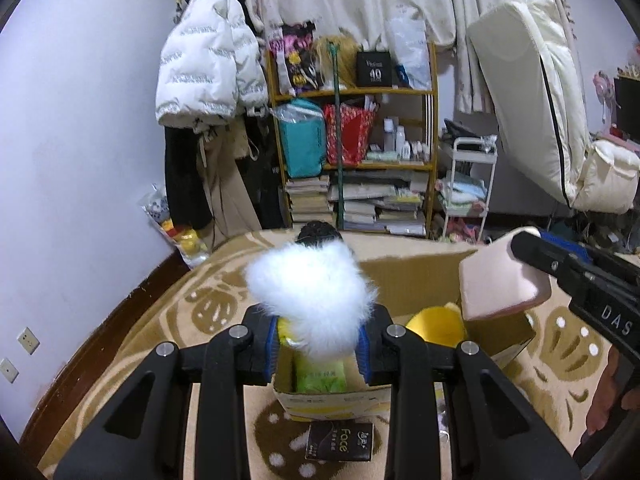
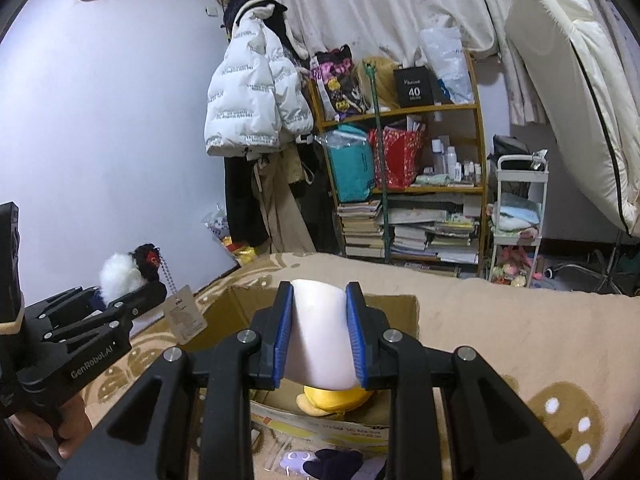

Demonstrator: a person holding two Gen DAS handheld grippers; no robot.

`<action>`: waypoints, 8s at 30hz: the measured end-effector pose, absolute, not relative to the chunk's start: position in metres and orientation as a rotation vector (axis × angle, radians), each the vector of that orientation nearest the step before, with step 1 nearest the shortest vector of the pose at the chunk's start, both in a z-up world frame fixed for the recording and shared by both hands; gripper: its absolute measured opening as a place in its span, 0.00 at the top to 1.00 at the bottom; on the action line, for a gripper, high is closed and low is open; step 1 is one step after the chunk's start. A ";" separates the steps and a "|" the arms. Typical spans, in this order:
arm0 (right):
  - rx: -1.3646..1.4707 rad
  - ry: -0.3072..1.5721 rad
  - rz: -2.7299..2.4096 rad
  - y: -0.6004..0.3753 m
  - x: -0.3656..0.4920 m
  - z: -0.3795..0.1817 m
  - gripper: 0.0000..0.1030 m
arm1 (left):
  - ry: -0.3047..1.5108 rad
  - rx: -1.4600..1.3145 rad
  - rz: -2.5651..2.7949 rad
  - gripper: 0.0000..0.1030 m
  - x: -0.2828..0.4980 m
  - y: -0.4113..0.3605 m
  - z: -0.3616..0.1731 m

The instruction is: Organize soft objects

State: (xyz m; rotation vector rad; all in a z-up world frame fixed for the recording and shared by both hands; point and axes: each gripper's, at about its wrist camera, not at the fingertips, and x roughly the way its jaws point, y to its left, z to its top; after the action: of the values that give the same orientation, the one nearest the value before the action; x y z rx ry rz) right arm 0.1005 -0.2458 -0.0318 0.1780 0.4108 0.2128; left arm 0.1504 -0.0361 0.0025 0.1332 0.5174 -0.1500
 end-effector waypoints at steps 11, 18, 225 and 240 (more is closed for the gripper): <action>0.207 0.496 0.215 -0.251 0.117 -0.059 0.71 | 0.674 0.165 -0.177 0.71 0.173 -0.051 -0.037; 0.210 0.543 0.214 -0.253 0.123 -0.073 0.69 | 0.738 0.175 -0.164 0.69 0.181 -0.051 -0.053; 0.207 0.368 0.243 -0.250 0.111 -0.006 0.52 | 0.511 0.196 -0.136 0.38 0.161 -0.046 0.011; 0.278 0.476 0.282 -0.253 0.136 -0.054 0.51 | 0.618 0.219 -0.148 0.38 0.182 -0.051 -0.028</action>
State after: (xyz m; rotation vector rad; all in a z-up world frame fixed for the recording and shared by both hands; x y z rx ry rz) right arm 0.1355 -0.2527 -0.0536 0.2776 0.4760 0.2819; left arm 0.1824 -0.0514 -0.0284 0.2190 0.6176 -0.1481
